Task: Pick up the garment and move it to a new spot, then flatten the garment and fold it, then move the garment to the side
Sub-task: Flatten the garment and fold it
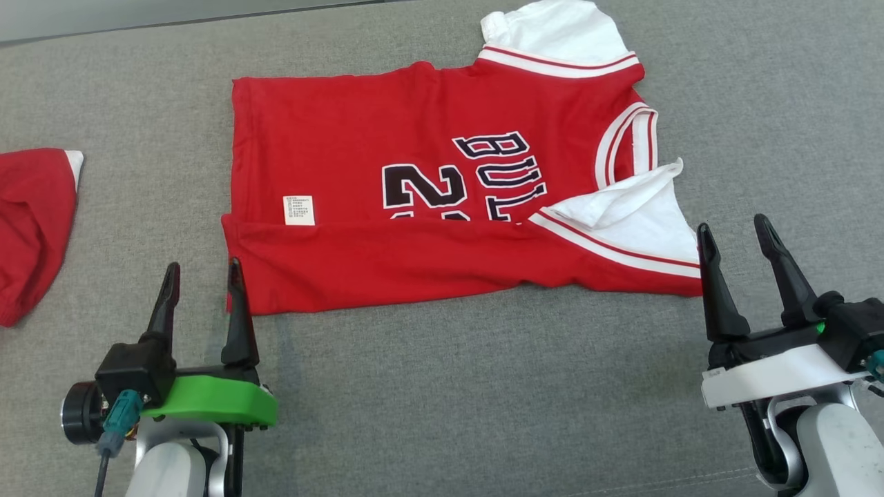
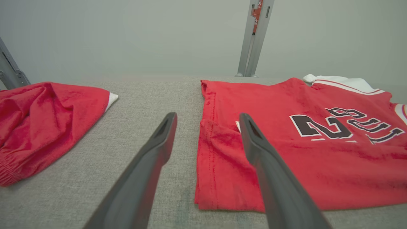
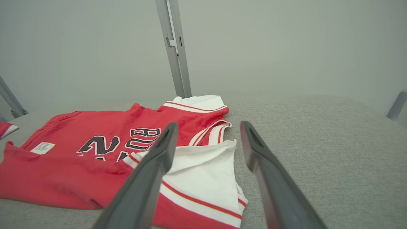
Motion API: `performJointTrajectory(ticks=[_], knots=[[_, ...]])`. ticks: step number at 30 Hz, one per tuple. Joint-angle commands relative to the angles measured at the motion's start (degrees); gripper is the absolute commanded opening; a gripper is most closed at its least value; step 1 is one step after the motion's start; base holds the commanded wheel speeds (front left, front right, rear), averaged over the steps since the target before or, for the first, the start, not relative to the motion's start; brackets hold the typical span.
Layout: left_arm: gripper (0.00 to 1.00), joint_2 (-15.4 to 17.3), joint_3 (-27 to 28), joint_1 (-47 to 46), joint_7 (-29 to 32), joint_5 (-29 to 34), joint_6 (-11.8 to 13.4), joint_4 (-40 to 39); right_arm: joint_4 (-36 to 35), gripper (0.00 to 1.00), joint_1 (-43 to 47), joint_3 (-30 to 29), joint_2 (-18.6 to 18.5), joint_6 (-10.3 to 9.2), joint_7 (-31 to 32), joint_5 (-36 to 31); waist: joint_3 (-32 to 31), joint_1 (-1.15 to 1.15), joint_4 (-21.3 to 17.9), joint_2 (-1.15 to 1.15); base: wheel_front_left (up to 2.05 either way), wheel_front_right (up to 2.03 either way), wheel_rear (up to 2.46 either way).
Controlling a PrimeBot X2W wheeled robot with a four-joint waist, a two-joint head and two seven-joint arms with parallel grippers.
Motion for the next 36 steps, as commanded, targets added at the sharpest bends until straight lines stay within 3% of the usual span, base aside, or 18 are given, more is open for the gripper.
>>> performJointTrajectory(ticks=[1,10,16,17,18,19,20,27,36], knots=[[1.0,0.2,-0.1,-0.4,0.7,-0.6,-0.6,0.9,0.9,1.0,0.7,-0.2,-0.5,-0.06,0.5,0.3,0.4,0.0,0.2,0.0,0.0,0.0,0.0],[1.0,-0.1,-0.3,-5.8,3.9,-4.6,-3.9,11.9,13.6,1.0,-3.1,-0.1,-1.8,-0.06,0.8,1.9,4.1,0.0,1.2,0.0,0.0,0.0,0.0],[0.97,-0.6,-1.2,-8.4,8.2,-8.0,-7.0,18.3,21.9,1.0,-7.9,3.0,-2.0,-0.06,0.2,4.0,5.2,0.0,1.3,0.0,0.0,0.0,0.0],[0.16,-0.8,-1.4,-8.5,9.2,-8.8,-7.7,19.3,23.3,0.8,-8.5,3.7,-2.1,-0.06,0.6,4.8,5.3,0.0,1.4,0.0,0.0,0.0,0.0],[0.0,-0.7,-1.8,-8.6,9.9,-8.9,-8.1,19.9,24.0,0.42,-9.0,4.3,-2.2,-0.06,0.5,5.4,5.3,0.0,1.4,0.0,0.0,0.0,0.0],[0.0,-0.8,-2.1,-8.8,10.0,-9.2,-8.4,20.3,24.6,0.25,-9.4,4.8,-2.4,-0.06,0.4,5.7,5.2,0.0,1.5,0.0,0.0,0.0,0.0],[0.0,-0.9,-2.2,-8.8,10.0,-9.7,-8.7,20.6,25.3,0.0,-9.7,5.5,-2.4,-0.06,0.3,6.7,5.2,0.0,1.5,0.0,0.0,0.0,0.0],[0.0,0.6,-1.6,-5.8,9.9,-10.1,-7.8,17.4,23.0,0.0,-7.5,6.0,-4.0,-0.08,-1.0,9.3,3.5,0.0,1.7,0.0,0.0,0.0,0.0],[0.0,3.8,-1.4,5.0,16.3,-10.5,-4.9,4.4,13.7,0.0,4.9,3.1,-4.2,-0.08,1.1,10.4,-1.6,0.0,1.7,0.0,0.0,0.0,0.0]])
